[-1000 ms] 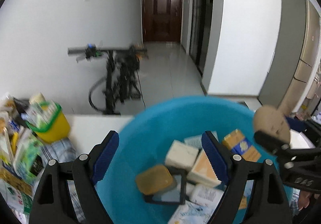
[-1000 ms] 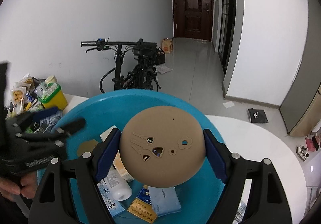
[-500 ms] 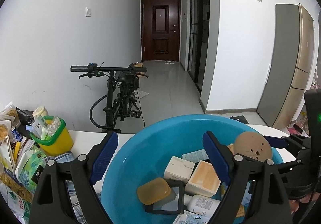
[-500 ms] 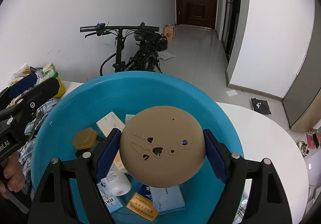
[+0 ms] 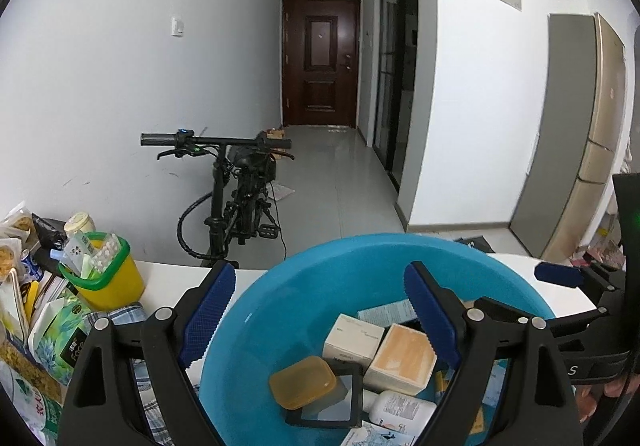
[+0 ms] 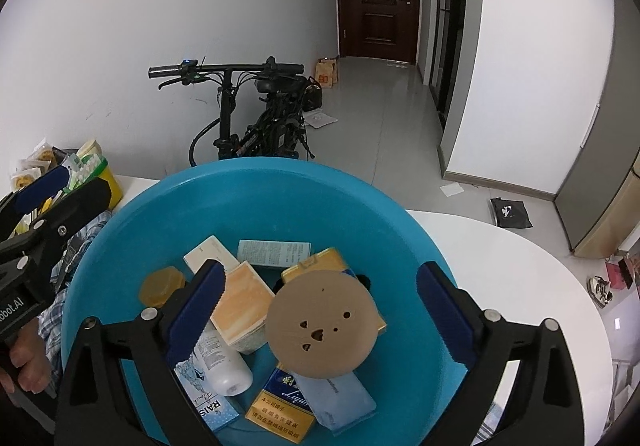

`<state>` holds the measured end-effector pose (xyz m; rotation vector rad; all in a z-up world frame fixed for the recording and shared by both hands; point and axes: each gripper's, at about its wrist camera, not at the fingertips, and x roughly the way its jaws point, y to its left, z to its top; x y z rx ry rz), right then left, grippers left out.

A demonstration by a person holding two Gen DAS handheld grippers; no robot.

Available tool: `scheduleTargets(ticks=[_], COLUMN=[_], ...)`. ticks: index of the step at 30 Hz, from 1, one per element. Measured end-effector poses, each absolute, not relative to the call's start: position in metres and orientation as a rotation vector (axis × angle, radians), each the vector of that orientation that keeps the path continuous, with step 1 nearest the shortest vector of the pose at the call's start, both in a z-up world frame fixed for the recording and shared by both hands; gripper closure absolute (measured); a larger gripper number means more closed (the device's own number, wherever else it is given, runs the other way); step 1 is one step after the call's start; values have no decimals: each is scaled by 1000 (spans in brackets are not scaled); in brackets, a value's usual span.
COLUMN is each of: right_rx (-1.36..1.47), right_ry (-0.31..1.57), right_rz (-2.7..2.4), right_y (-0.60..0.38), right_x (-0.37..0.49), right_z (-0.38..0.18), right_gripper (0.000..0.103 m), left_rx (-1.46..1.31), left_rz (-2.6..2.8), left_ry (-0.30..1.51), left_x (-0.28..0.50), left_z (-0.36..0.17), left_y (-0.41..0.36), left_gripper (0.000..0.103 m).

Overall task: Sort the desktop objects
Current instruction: 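Lift both open grippers up out of the blue basin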

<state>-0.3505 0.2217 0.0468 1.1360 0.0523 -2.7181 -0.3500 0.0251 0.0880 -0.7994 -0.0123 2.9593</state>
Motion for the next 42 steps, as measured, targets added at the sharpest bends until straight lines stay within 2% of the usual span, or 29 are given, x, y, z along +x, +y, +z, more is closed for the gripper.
scheduleTargets(ticks=[3,5,6,7,9,16,30,42], right_rx=[1080,1022,988,954,863,614,536,478], right_ry=[37,30,28,27,24,-6,-1,45], right_rz=[-2754,-2778,-2793,-2808,-2846,-2922,-2953,-2960], right_y=[223,224,225,225,226,230,227,222], right_x=[-346,-342,-338,-335,-327,-308,-294,-254], right_z=[54,61,65,69,78,100,119,147], right_gripper=[7,7,7,6,1,1,1,1], left_rx=[-742,-700,-676,-640,-572,-452,-444,-396], left_rz=[2980,2985,2990,2993,3003,3015,3015,2994], left_ry=[-30,-37,-45,-58,-76,-61,-54,-67], left_x=[-345,-340,-338,-334,-328,-313,-301,-256], left_z=[93,98,100,102,107,122,131,156], left_y=[23,21,21,20,18,17,17,13], left_gripper=[15,10,1,0,0,0,0,0])
